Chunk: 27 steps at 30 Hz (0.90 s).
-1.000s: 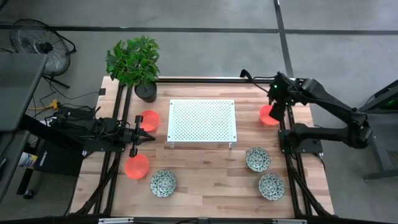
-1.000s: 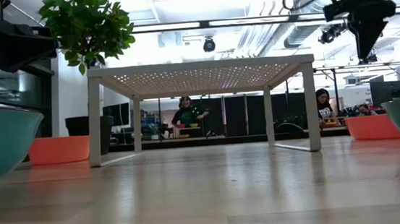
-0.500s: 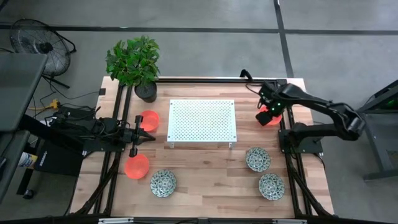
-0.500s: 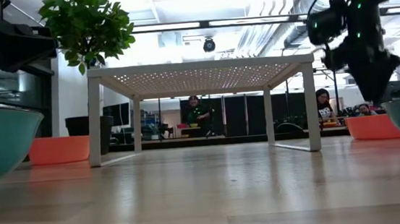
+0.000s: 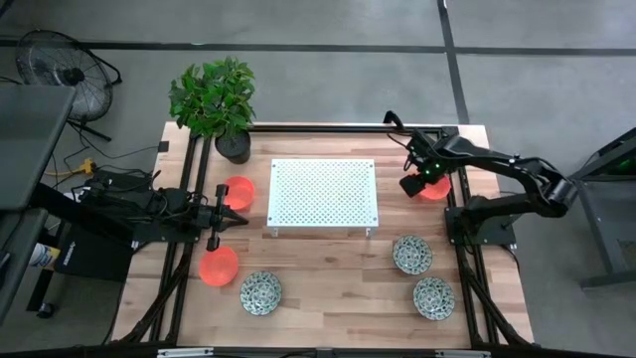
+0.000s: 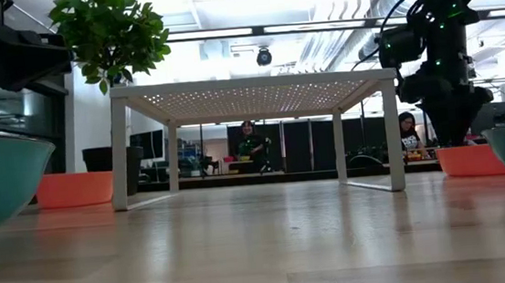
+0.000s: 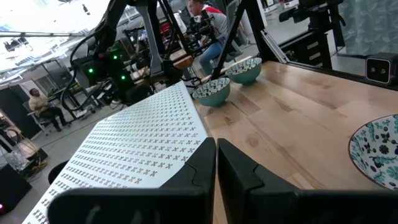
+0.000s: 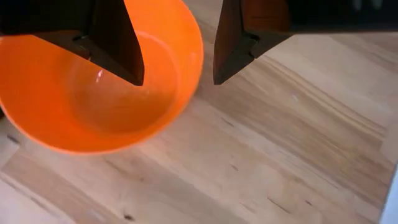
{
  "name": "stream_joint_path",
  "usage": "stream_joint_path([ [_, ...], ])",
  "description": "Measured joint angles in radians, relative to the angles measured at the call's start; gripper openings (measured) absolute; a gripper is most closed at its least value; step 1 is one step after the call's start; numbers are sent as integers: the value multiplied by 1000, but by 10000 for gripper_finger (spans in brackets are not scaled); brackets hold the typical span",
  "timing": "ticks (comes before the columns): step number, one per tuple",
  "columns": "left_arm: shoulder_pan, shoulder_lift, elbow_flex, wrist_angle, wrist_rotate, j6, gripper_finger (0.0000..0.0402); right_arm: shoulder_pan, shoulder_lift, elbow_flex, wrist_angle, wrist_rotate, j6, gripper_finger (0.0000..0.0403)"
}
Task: Pick & Place Mini bowls
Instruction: Put the top right orange bowl on the shelf
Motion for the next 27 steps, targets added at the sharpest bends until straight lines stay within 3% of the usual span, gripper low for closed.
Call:
stream_joint_path([
  [17,0,0,0,0,-3,0,9,106,7,0,11,67,138,181],
  [27,0,0,0,0,-3,0,9,138,144,0,50,99,194,181],
])
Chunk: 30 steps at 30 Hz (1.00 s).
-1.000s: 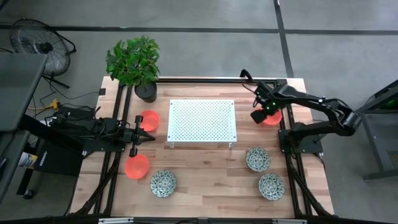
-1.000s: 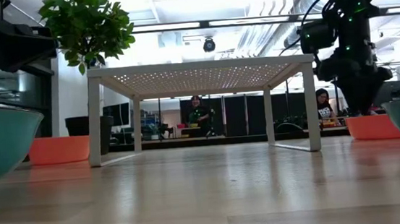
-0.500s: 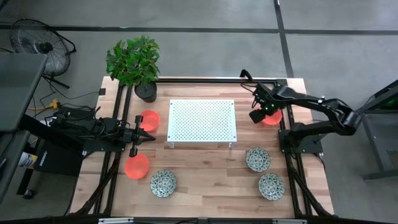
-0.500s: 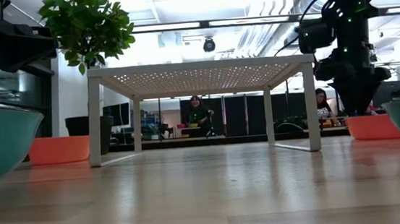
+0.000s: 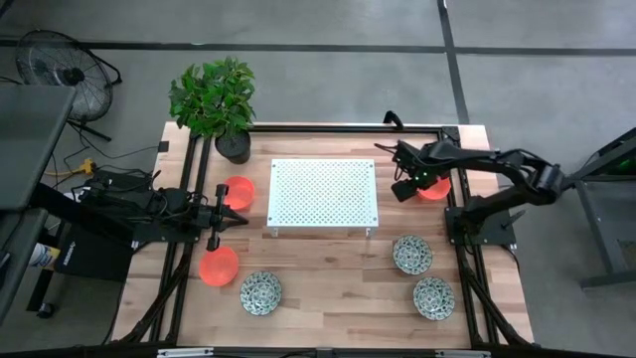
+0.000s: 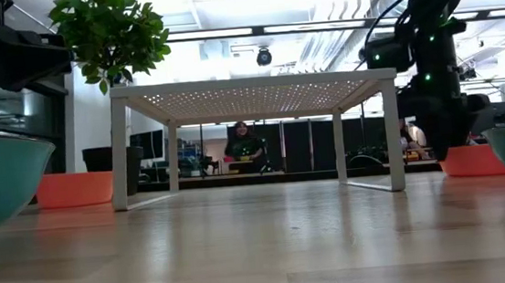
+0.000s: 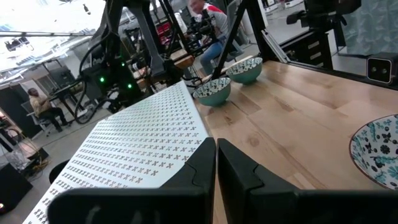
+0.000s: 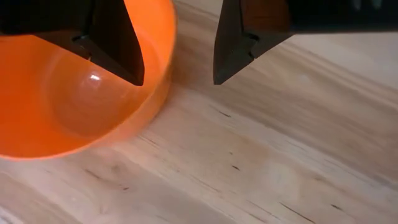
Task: Pick & Place Mini bowls
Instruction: Put the top right orange bowl on the shelf
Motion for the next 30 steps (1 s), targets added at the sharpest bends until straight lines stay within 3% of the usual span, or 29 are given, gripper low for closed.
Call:
stream_joint_path([
  [14,0,0,0,0,4,0,9,-1,-7,3,-1,6,-19,175],
  [30,0,0,0,0,3,0,9,-1,-18,4,-36,7,-45,72],
])
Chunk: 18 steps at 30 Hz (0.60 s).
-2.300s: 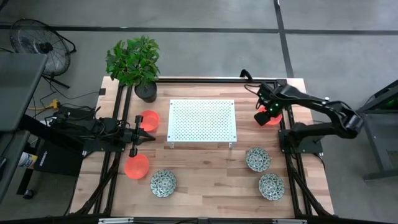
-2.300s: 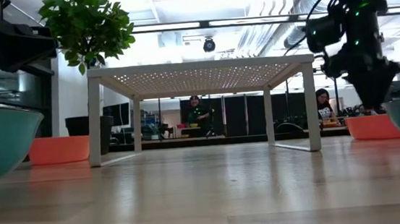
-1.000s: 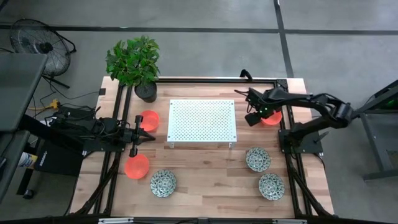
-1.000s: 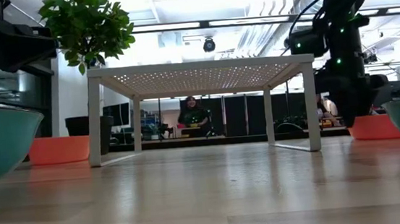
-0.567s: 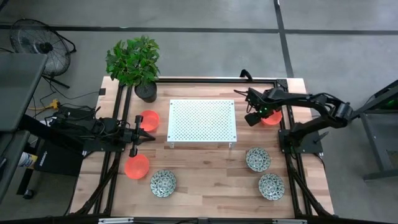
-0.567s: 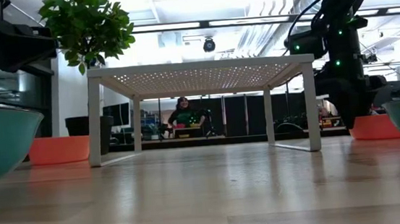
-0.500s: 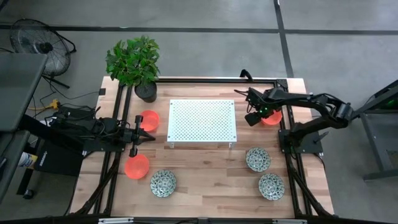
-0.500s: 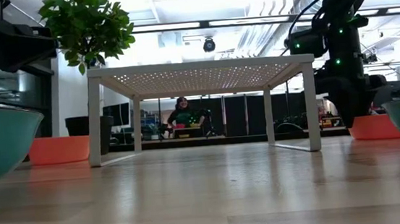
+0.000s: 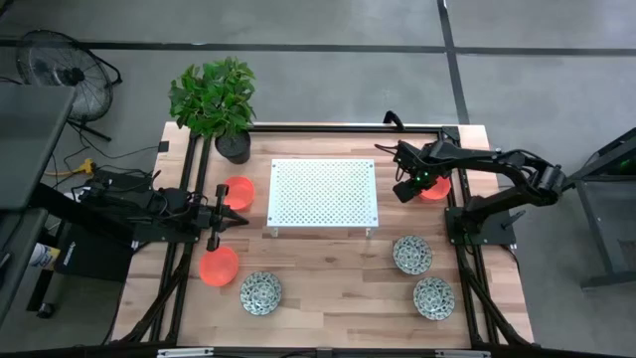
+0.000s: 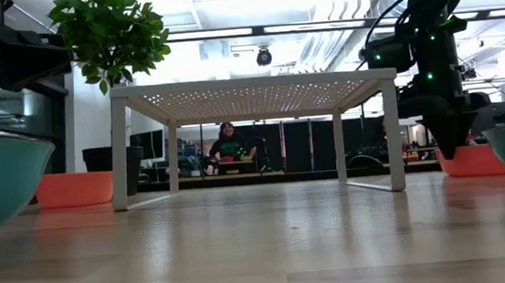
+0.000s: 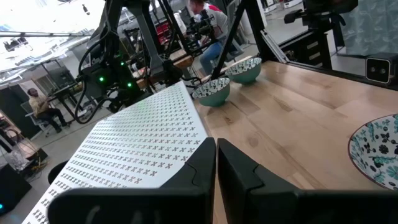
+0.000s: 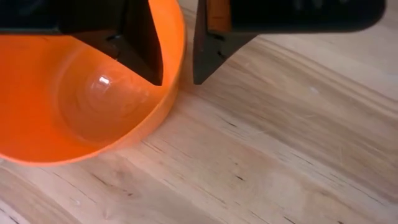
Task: Pick & Place Mini bowls
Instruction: Put the top right orange bowl on the shelf
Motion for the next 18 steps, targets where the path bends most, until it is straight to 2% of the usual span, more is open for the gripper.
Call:
stream_joint_path([
  [10,0,0,0,0,0,0,9,0,0,1,-29,-12,-47,8],
  [18,0,0,0,0,-1,0,9,0,0,70,-161,-11,-88,3],
])
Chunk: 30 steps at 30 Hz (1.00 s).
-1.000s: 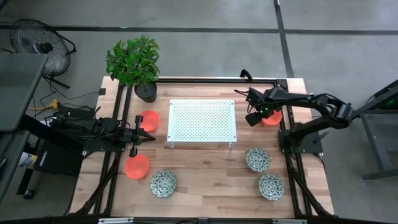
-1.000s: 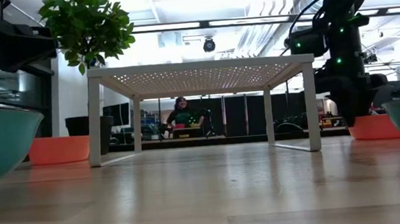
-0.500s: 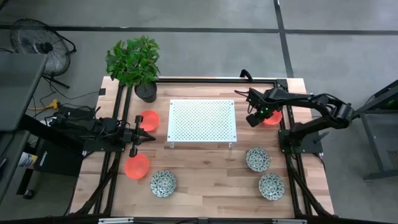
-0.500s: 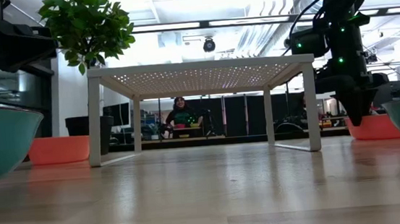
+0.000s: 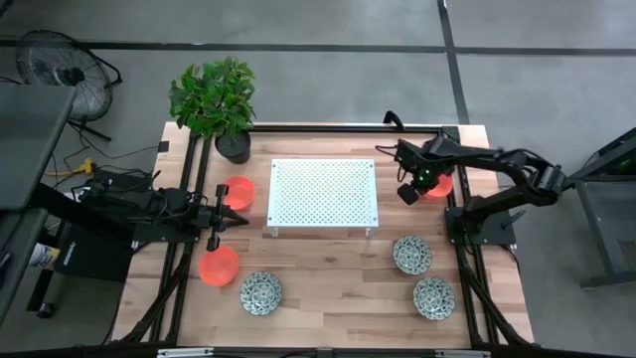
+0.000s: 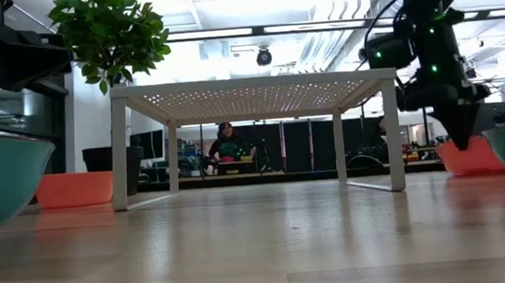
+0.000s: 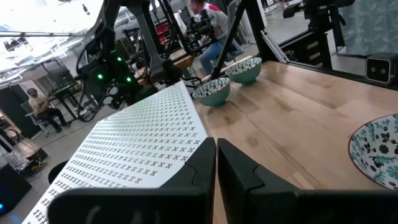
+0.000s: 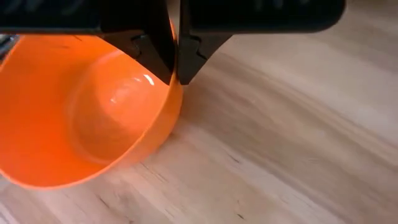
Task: Pick & Place Mini bowls
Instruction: Put the top right orange bowl on the shelf
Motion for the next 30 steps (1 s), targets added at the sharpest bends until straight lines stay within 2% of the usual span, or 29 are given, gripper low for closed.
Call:
stream_joint_path([
  [7,0,0,0,0,0,0,9,9,0,216,-178,73,-19,2],
  [11,0,0,0,0,-3,0,9,23,0,373,-232,77,-37,1],
  [20,0,0,0,0,-3,0,9,119,15,656,-230,34,-169,1],
  [24,0,0,0,0,-3,0,9,182,69,752,-234,-21,-228,0],
  [30,0,0,0,0,-2,0,9,277,232,932,-304,-31,-327,0],
])
